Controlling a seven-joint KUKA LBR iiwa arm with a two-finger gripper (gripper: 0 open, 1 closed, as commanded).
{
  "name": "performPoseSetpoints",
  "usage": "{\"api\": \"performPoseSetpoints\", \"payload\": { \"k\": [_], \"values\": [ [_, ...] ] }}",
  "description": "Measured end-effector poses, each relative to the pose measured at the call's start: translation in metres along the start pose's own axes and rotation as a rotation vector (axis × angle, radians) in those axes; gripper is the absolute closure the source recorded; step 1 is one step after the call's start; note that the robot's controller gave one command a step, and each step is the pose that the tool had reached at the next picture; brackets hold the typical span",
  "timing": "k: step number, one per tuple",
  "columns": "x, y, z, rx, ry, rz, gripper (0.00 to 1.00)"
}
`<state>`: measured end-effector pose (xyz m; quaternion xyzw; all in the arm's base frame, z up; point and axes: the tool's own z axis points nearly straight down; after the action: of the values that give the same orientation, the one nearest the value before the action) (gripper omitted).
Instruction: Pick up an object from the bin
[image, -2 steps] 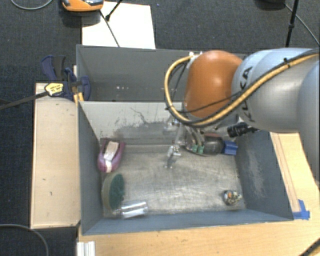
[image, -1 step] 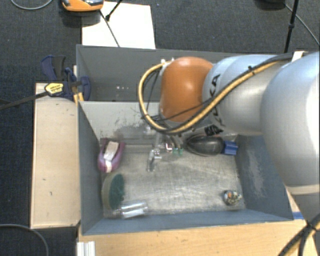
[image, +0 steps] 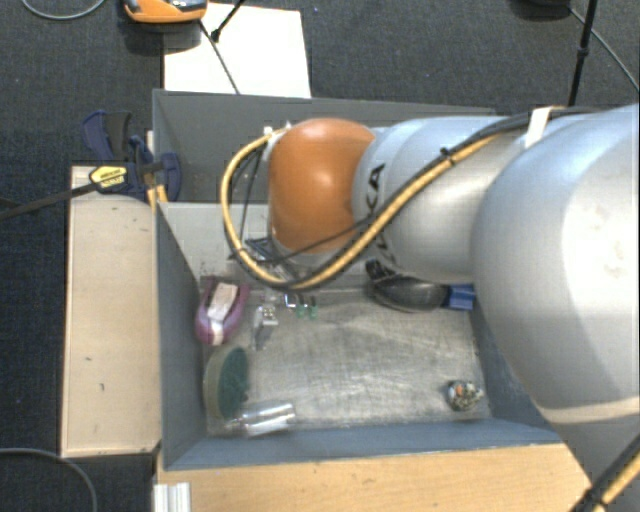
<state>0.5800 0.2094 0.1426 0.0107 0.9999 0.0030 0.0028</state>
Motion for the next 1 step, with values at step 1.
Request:
{"api": "performPoseSetpoints", "payload": {
  "k": [1],
  "values": [
    [-0.0093,0.0448,0.0133,0.002,0.0,-0.251,0.0]
  ]
}}
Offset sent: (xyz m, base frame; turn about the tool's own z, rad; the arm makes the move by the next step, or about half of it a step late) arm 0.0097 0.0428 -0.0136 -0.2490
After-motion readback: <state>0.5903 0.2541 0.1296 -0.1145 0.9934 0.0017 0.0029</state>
